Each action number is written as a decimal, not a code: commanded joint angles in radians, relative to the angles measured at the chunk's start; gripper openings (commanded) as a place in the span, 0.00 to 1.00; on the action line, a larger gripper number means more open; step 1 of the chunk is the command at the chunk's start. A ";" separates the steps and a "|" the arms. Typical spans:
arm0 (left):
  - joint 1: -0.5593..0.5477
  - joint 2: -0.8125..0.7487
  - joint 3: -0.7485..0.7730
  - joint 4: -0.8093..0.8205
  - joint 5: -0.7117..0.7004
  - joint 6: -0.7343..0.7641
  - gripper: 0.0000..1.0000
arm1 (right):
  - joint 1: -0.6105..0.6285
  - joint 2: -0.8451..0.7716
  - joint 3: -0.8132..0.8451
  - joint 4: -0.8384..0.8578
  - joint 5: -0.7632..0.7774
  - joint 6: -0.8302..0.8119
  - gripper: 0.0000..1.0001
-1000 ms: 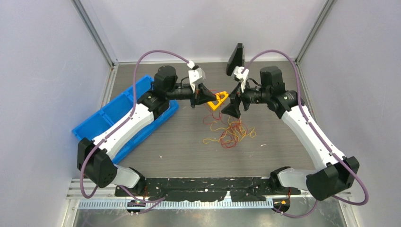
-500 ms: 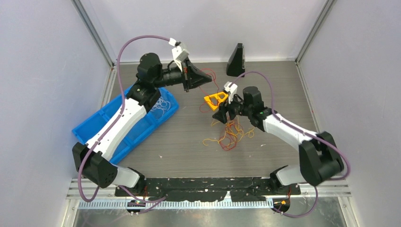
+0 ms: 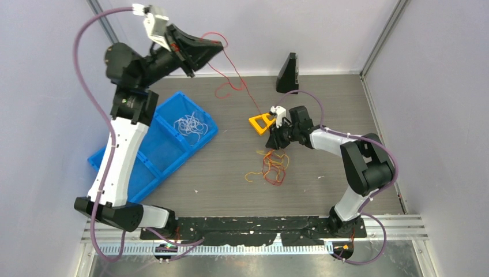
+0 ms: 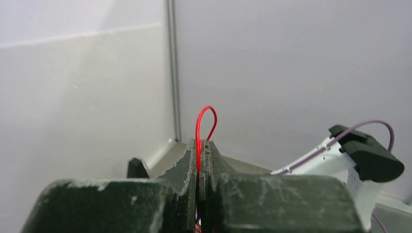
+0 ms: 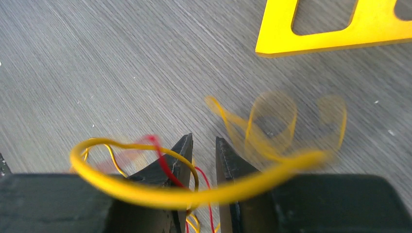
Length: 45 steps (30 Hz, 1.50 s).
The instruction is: Untangle the cables
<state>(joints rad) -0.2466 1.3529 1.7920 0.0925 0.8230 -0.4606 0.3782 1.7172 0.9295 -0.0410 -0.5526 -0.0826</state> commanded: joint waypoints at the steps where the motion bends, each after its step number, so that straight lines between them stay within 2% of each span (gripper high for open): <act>1: 0.092 -0.057 0.096 -0.044 -0.070 -0.037 0.00 | 0.002 0.019 0.056 -0.124 -0.004 0.023 0.32; 2: 0.114 -0.069 0.095 -0.056 -0.073 -0.036 0.00 | 0.002 0.015 0.057 -0.140 -0.001 0.021 0.36; 3: 0.135 -0.082 0.093 -0.073 -0.077 -0.031 0.00 | 0.002 0.011 0.057 -0.148 -0.001 0.016 0.44; 7: 0.209 -0.142 0.054 -0.127 -0.091 -0.007 0.00 | 0.001 -0.009 0.061 -0.202 -0.001 -0.031 0.58; 13: 0.344 -0.204 0.046 -0.232 -0.180 0.028 0.00 | -0.003 -0.012 0.088 -0.317 0.012 -0.092 0.66; 21: 0.447 -0.280 -0.044 -0.450 -0.323 0.257 0.00 | -0.005 -0.040 0.151 -0.381 -0.001 -0.123 0.76; 27: 0.514 -0.304 -0.234 -0.410 -0.346 0.349 0.00 | -0.006 -0.042 0.212 -0.455 0.007 -0.166 0.86; 28: 0.522 -0.304 -0.274 -0.391 -0.340 0.359 0.00 | -0.005 -0.043 0.216 -0.462 0.005 -0.170 0.94; 30: 0.538 -0.299 -0.355 -0.358 -0.346 0.395 0.00 | -0.007 -0.044 0.227 -0.478 0.001 -0.180 0.98; 35: 0.582 -0.268 -0.512 -0.263 -0.376 0.477 0.00 | -0.020 -0.057 0.230 -0.505 -0.004 -0.188 0.96; 41: 0.620 -0.199 -0.519 -0.219 -0.390 0.590 0.00 | -0.041 -0.091 0.204 -0.516 -0.018 -0.203 0.96; 43: 0.633 -0.176 -0.538 -0.205 -0.357 0.630 0.00 | -0.046 -0.096 0.205 -0.527 -0.023 -0.217 0.96; 45: 0.648 -0.153 -0.563 -0.225 -0.258 0.650 0.00 | -0.052 -0.099 0.209 -0.545 -0.024 -0.234 0.96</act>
<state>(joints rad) 0.3740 1.1774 1.2518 -0.2153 0.4545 0.0895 0.3367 1.6680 1.1294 -0.5575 -0.5529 -0.2741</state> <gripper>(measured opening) 0.016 0.958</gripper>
